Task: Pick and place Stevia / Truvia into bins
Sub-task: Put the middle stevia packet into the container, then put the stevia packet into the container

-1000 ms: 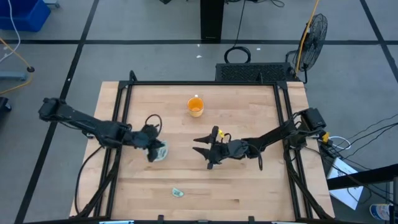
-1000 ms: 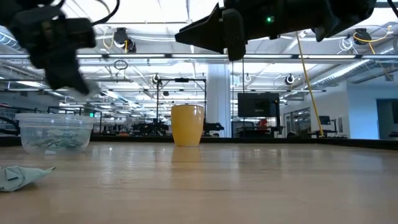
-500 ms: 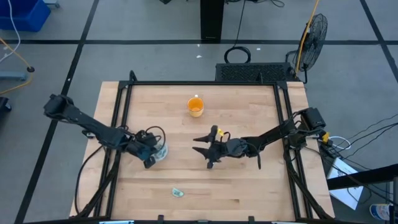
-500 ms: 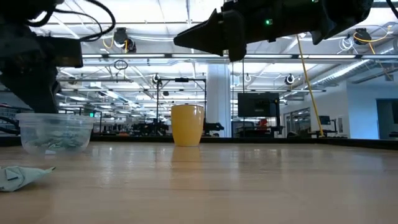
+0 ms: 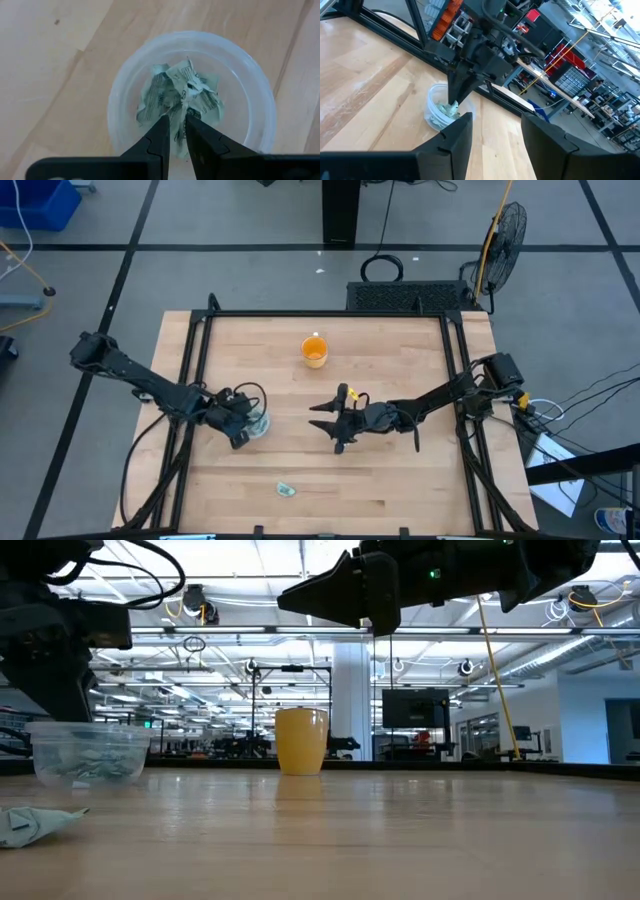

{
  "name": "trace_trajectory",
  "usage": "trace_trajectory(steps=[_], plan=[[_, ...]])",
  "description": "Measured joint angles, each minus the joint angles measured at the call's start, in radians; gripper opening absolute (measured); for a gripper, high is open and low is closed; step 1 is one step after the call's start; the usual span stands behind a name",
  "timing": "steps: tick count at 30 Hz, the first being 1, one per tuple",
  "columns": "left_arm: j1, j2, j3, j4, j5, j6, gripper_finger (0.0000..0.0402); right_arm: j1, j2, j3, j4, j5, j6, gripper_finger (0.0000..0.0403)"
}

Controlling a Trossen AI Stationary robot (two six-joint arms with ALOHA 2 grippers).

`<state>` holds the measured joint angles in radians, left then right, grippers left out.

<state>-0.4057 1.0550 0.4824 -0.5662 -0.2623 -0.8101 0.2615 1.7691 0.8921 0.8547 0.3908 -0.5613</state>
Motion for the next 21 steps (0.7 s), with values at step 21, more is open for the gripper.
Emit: trace_trajectory(steps=[21], plan=[[-0.047, -0.159, 0.0, 0.366, -0.006, 0.206, 0.0065, -0.012, 0.001, 0.0, -0.06, -0.47, 0.201, 0.0164]])
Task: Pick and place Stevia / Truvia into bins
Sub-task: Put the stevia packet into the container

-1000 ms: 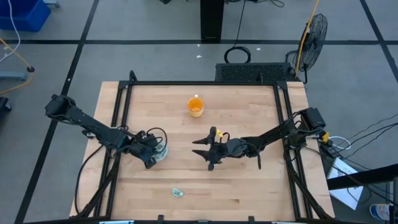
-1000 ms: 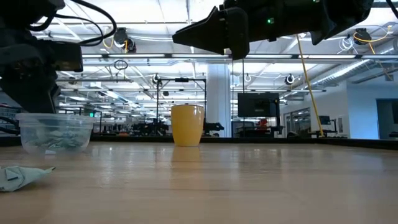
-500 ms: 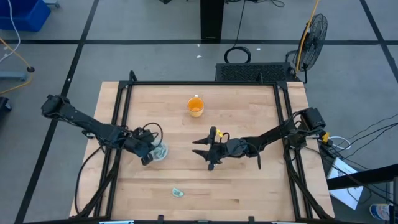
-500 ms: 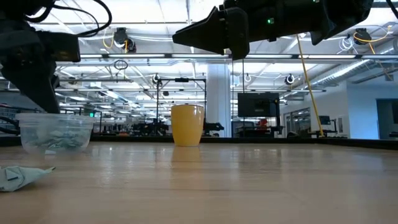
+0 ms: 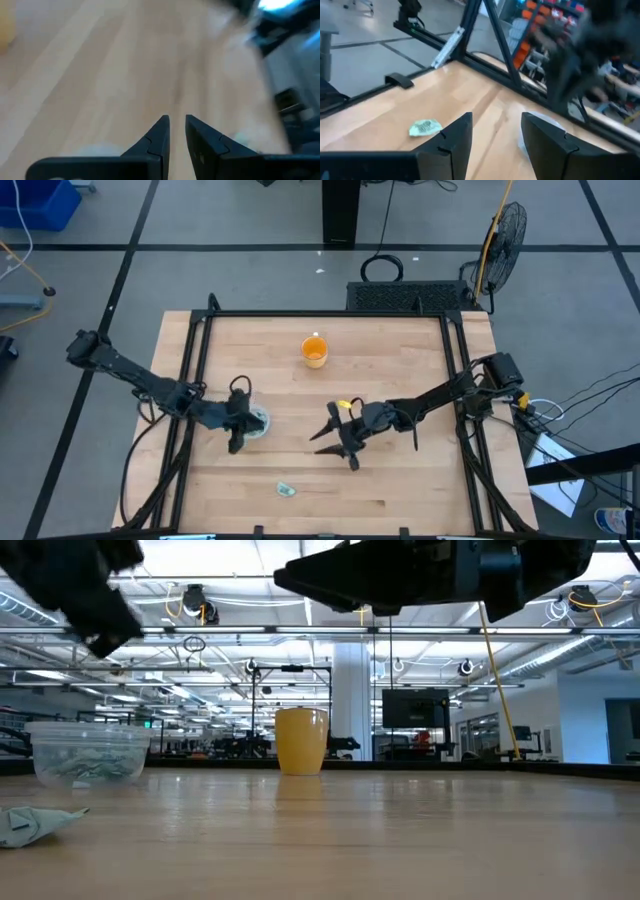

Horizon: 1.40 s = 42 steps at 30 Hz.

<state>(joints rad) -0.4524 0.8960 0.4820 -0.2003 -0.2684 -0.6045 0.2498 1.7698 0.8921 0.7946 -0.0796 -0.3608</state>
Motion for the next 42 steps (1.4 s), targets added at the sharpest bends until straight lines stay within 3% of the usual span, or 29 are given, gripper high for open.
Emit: trace_trajectory(steps=[6, 11, 15, 21, 28, 36, 42], plan=[[-0.088, 0.114, 0.0, 0.282, 0.005, 0.091, 0.0065, -0.006, 0.0, 0.0, -0.015, 0.0, 0.018, 0.0164], [-0.168, 0.309, 0.0, 0.449, 0.006, 0.066, 0.0065, -0.007, 0.0, 0.0, -0.012, 0.0, 0.035, 0.0164], [-0.195, 0.443, 0.003, 0.61, 0.034, 0.133, 0.0065, -0.006, 0.0, 0.0, -0.014, 0.0, 0.028, 0.0164], [-0.201, 0.572, 0.124, 0.548, 0.095, 0.164, 0.0065, -0.007, 0.0, 0.0, -0.012, 0.0, 0.027, 0.0164], [-0.217, 0.711, 0.322, 0.241, 0.144, 0.293, 0.0101, -0.007, 0.0, 0.0, -0.013, 0.0, 0.028, 0.0164], [-0.218, 0.83, 0.358, 0.202, 0.138, 0.286, 0.0193, -0.007, 0.0, 0.0, -0.013, 0.0, 0.028, 0.0164], [-0.218, 0.888, 0.358, 0.202, 0.154, 0.26, 0.0204, -0.007, 0.0, 0.0, -0.009, 0.0, 0.027, 0.0164]])
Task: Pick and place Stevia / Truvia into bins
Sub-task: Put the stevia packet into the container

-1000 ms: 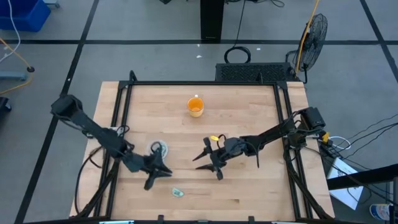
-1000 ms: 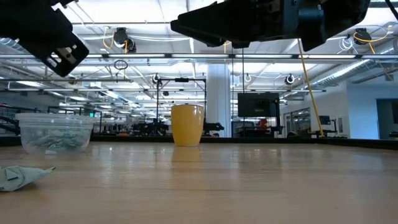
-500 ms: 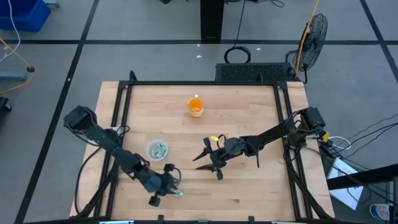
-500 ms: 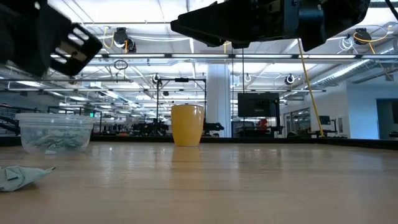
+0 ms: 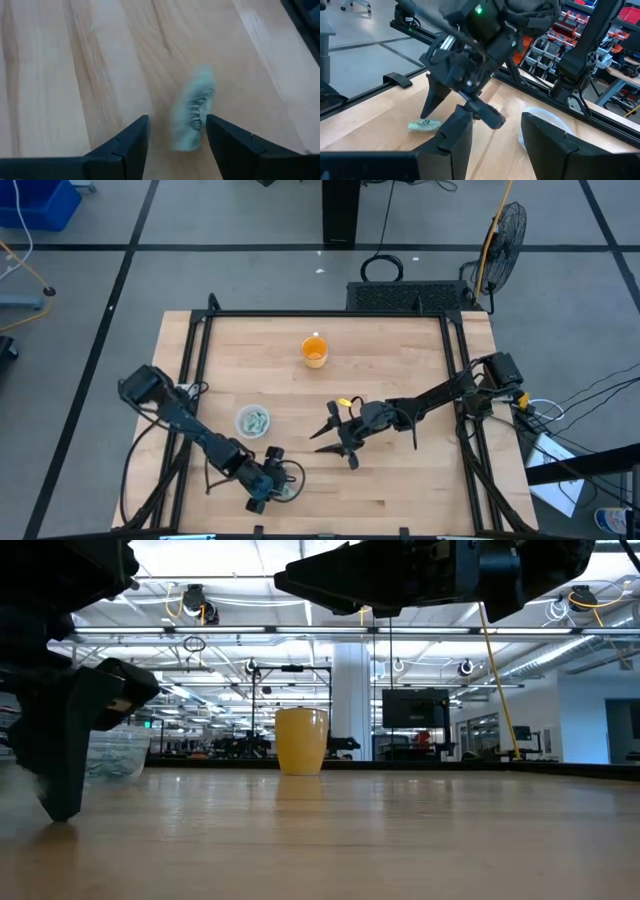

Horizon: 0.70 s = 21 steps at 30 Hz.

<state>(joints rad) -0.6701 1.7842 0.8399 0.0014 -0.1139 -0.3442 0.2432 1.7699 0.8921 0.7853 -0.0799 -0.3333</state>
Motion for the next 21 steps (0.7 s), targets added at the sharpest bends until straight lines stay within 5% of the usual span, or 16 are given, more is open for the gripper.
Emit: trace_trajectory(steps=[5, 14, 21], plan=[[0.0, 0.012, 0.003, -0.03, -0.01, 0.012, 0.0161, -0.001, 0.0, 0.0, -0.002, 0.0, 0.0, 0.0164], [0.03, -0.037, -0.002, -0.071, -0.017, 0.097, 0.0017, -0.001, 0.0, 0.0, -0.005, 0.0, -0.004, 0.0164], [0.072, -0.098, -0.002, -0.137, -0.024, 0.116, 0.001, -0.001, 0.0, 0.0, -0.005, 0.0, -0.004, 0.0164]])
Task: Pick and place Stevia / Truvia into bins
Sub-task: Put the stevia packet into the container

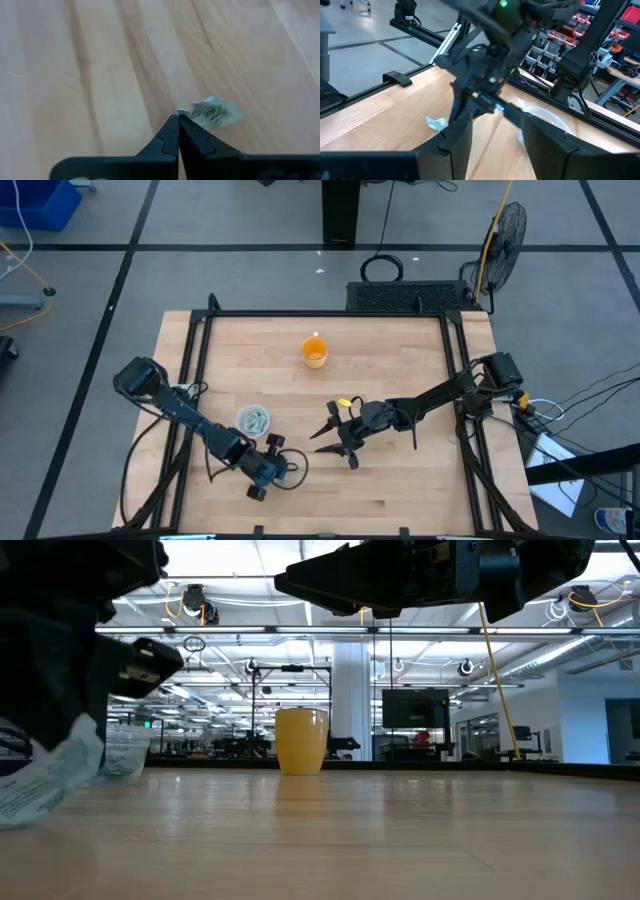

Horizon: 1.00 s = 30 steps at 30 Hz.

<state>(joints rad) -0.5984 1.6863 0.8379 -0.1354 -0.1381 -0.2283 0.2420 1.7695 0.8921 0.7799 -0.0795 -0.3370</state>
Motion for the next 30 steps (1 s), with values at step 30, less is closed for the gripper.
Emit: trace_trajectory(steps=[30], plan=[[0.043, -0.397, 0.001, -0.813, -0.307, -0.392, 0.0031, 0.0, 0.0, 0.0, -0.006, 0.003, -0.016, 0.0164]])
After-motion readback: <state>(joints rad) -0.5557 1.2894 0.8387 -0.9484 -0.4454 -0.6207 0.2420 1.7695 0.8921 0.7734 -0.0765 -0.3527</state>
